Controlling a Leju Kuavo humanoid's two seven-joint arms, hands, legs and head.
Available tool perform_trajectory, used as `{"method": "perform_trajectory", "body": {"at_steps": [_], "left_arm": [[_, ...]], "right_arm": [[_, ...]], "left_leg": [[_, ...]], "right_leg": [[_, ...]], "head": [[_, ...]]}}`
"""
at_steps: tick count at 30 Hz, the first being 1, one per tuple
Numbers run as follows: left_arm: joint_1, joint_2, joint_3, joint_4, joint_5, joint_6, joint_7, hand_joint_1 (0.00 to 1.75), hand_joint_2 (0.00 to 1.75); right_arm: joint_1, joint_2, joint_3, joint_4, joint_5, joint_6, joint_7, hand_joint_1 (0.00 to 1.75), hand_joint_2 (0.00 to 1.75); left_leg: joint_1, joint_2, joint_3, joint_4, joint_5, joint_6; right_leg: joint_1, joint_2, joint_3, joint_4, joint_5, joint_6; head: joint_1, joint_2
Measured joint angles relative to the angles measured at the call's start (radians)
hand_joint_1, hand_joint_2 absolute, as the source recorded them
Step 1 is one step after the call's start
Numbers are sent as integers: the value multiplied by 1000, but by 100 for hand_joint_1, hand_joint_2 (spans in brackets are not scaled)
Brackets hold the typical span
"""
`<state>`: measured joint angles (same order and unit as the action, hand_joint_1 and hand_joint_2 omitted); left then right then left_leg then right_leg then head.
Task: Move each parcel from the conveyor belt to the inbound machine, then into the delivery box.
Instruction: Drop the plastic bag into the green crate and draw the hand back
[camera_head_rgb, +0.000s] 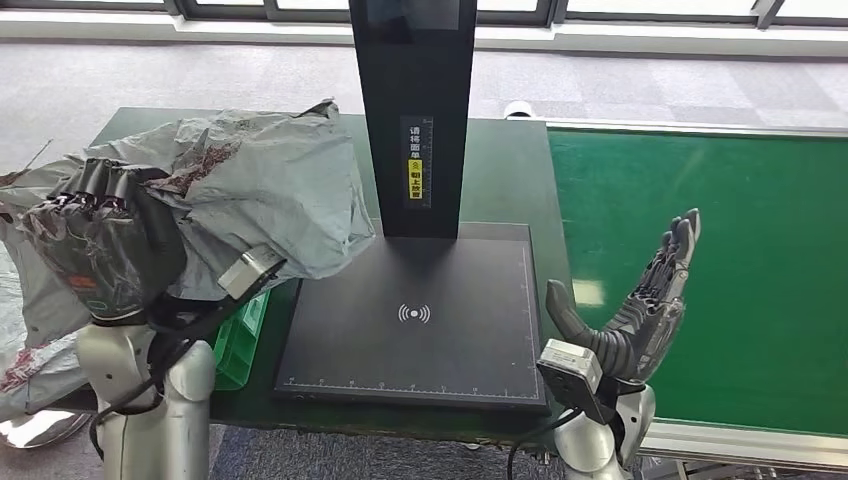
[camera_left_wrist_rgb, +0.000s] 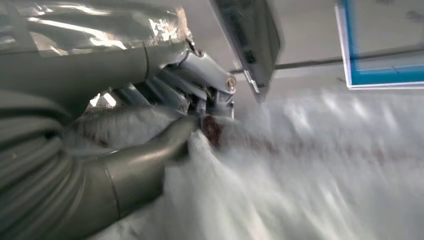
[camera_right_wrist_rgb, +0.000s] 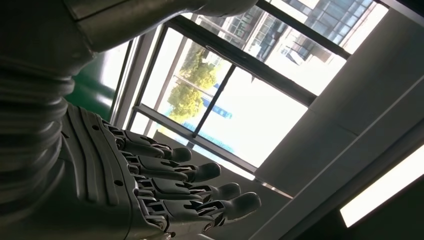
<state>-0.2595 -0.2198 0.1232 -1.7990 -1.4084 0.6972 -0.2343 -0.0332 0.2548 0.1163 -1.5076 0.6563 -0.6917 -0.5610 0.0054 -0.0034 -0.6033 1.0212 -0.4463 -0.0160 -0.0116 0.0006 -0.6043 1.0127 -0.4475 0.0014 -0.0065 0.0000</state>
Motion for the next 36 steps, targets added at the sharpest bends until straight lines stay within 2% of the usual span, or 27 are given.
{"method": "perform_trajectory", "body": {"at_steps": [2, 5, 7, 10, 15, 25, 29, 36], "left_arm": [[-75, 6, 163, 91, 45, -1, -93, 175, 175], [-160, 15, 339, 207, 71, 0, -140, 175, 175], [-191, 21, 417, 265, 72, 0, -143, 175, 175], [-217, 27, 483, 320, 74, 0, -143, 175, 175], [-238, 33, 526, 377, 61, 0, -109, 175, 175], [-245, 54, 538, 450, 32, 0, -43, 175, 175], [-259, 111, 539, 556, -4, 0, 78, 175, 175], [-264, 172, 543, 660, 5, 0, 88, 175, 175]], "right_arm": [[5, 0, 0, -2, -4, 5, -3, 0, 175], [9, -2, 3, -2, -7, 7, -2, 0, 175], [10, -4, 5, -2, -10, 6, -2, 0, 175], [11, -7, 8, -2, -12, 5, -2, 0, 175], [11, -9, 10, -2, -16, 0, -2, 0, 175], [11, -12, 11, -2, -19, -7, -2, 0, 175], [12, -15, 14, -2, -18, -6, -2, 0, 175], [15, -20, 16, -2, -18, -5, -2, 0, 175]], "left_leg": [[1, 3, 0, 0, 1, -2], [2, 4, 0, -1, 2, -4], [2, 4, 0, -1, 3, -4], [2, 3, 0, -1, 3, -4], [3, 3, -1, -1, 2, -3], [3, 3, -1, -1, 2, -3], [3, 4, 0, -1, 2, -4], [3, 4, -1, -1, 2, -5]], "right_leg": [[2, 3, -2, 0, 2, -3], [3, 4, -2, 0, 3, -4], [3, 4, -2, 0, 3, -4], [3, 3, -2, 0, 3, -4], [2, 3, -2, 0, 2, -3], [2, 3, -2, 0, 2, -3], [3, 4, -3, 0, 2, -4], [4, 4, -3, 0, 2, -4]], "head": [[0, 0], [0, 0], [0, 0], [0, 0], [0, 0], [0, 0], [0, 0], [0, 0]]}}
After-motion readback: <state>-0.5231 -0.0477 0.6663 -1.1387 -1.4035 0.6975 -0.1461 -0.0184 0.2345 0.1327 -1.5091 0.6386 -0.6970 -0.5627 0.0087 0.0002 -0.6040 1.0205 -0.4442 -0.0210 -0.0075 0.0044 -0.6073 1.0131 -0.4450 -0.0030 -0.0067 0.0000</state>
